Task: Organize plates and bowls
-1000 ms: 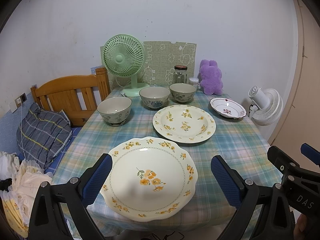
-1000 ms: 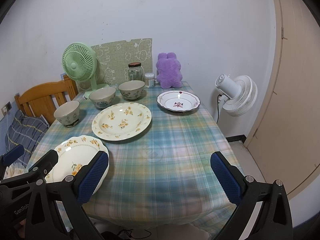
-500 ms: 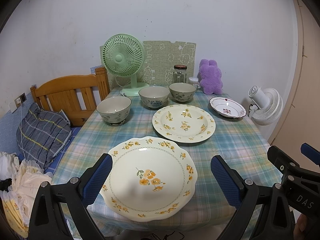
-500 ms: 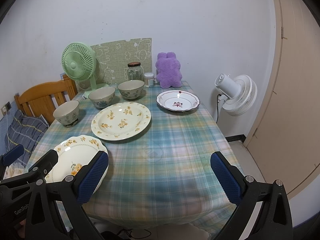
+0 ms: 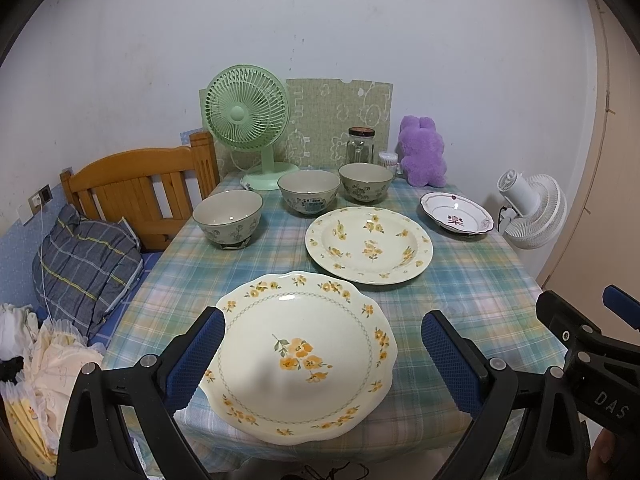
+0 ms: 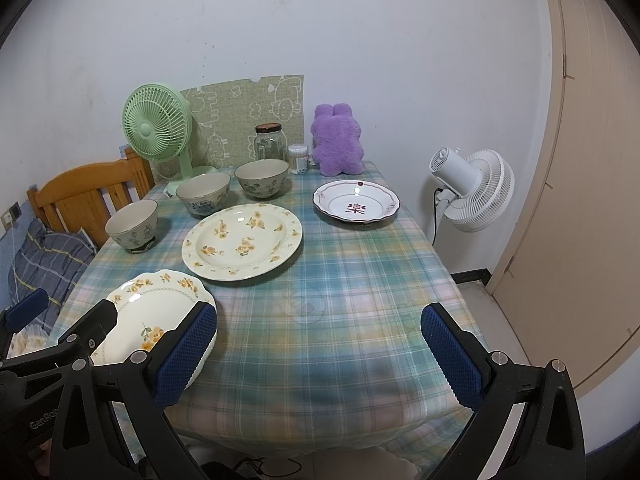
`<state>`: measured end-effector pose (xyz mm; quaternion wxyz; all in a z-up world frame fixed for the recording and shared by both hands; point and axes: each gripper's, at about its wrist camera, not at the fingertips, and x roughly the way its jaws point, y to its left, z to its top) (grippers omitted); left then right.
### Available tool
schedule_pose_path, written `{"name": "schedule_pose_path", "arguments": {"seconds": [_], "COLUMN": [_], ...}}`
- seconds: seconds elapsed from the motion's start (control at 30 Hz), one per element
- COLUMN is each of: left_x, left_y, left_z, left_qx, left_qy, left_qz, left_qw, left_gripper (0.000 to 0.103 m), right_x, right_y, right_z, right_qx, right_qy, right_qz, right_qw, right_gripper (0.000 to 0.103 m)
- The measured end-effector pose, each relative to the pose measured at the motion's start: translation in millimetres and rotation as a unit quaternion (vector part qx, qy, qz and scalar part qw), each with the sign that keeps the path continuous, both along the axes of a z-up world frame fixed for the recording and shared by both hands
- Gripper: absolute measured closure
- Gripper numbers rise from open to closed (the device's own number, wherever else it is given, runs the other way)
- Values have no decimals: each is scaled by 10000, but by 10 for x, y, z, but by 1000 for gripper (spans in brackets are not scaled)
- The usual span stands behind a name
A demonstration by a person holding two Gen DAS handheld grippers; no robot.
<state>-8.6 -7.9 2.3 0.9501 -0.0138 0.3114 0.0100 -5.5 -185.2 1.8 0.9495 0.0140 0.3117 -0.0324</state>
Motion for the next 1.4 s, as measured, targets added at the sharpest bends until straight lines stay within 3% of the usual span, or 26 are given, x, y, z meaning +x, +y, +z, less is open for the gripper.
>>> {"name": "schedule_pose_path", "arguments": {"seconds": [0.33,0.83,1.1,1.4], "left_x": [86,647,963,1213], "left_y": [86,557,822,996], "left_z": [-60,-161,-448,-941], "left_qx": [21,136,107,41], "left_qy": [161,723,1287,2058], "left_qz": [6,75,112,43], "left_qw": [9999,9973,9916,9786], "left_gripper": [6,10,12,18], "right_x": [29,621,992,1280], "right_y": [65,550,907,1158], "right_z": [-21,-125,-367,-821], "right_qx": [-68,95,105,98], "right_qy": [48,572,1047,1710], "right_qz": [19,230,267,279], "right_qw": [10000,9981,9941,9848], "right_gripper": [0,4,8,13]}}
